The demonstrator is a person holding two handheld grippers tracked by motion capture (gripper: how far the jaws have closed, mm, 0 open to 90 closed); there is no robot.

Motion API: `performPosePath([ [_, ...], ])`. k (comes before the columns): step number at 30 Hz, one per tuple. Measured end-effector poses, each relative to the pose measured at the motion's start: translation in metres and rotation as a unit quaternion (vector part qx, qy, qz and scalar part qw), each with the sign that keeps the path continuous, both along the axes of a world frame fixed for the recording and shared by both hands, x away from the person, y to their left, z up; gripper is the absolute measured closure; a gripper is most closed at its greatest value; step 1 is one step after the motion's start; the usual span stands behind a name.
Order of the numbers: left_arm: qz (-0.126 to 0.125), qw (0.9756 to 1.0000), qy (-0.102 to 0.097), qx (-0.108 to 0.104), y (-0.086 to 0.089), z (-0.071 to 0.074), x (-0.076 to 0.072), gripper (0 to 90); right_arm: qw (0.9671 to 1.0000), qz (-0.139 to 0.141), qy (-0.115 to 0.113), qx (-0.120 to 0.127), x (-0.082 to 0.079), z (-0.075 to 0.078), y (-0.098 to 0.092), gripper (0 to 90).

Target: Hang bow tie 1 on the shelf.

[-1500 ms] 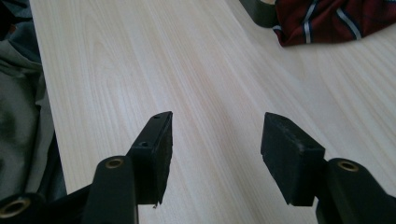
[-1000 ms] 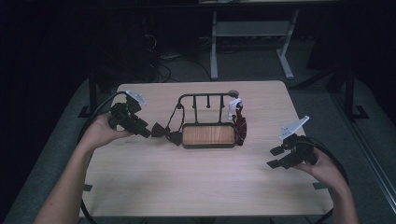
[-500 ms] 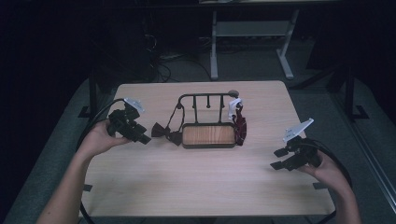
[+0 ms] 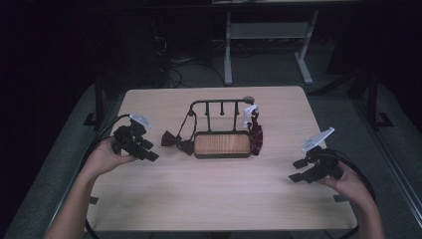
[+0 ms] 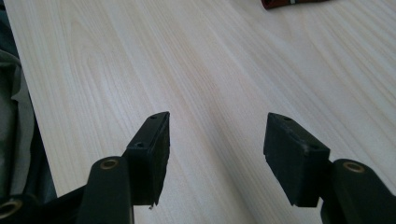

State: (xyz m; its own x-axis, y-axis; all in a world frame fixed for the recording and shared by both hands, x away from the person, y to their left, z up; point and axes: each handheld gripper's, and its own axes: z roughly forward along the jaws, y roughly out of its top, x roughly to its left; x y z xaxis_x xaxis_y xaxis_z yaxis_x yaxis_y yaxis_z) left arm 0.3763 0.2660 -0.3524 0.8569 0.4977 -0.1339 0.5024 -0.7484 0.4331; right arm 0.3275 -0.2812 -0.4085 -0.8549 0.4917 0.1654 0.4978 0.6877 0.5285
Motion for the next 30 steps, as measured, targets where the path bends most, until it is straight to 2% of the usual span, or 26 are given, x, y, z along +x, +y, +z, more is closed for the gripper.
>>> performPosePath([
  [15,0.001,1.0,-0.002,-0.007,-0.002,-0.022,-0.016,37.8,1.0,-0.008,0.004,0.001,-0.002,-0.001,-0.005,40.1],
  [23,0.002,0.9999,-0.01,-0.012,-0.002,-0.03,-0.025,36.6,1.0,-0.007,0.005,0.0,-0.002,-0.005,-0.005,40.0],
  [26,0.004,0.9998,-0.014,-0.016,-0.001,-0.033,-0.028,36.1,0.9999,-0.007,0.012,0.0,-0.002,-0.006,-0.005,40.0],
  [30,0.006,0.9997,-0.015,-0.02,0.0,-0.037,-0.033,35.6,0.9999,-0.005,0.009,-0.001,-0.002,-0.008,-0.004,39.9],
])
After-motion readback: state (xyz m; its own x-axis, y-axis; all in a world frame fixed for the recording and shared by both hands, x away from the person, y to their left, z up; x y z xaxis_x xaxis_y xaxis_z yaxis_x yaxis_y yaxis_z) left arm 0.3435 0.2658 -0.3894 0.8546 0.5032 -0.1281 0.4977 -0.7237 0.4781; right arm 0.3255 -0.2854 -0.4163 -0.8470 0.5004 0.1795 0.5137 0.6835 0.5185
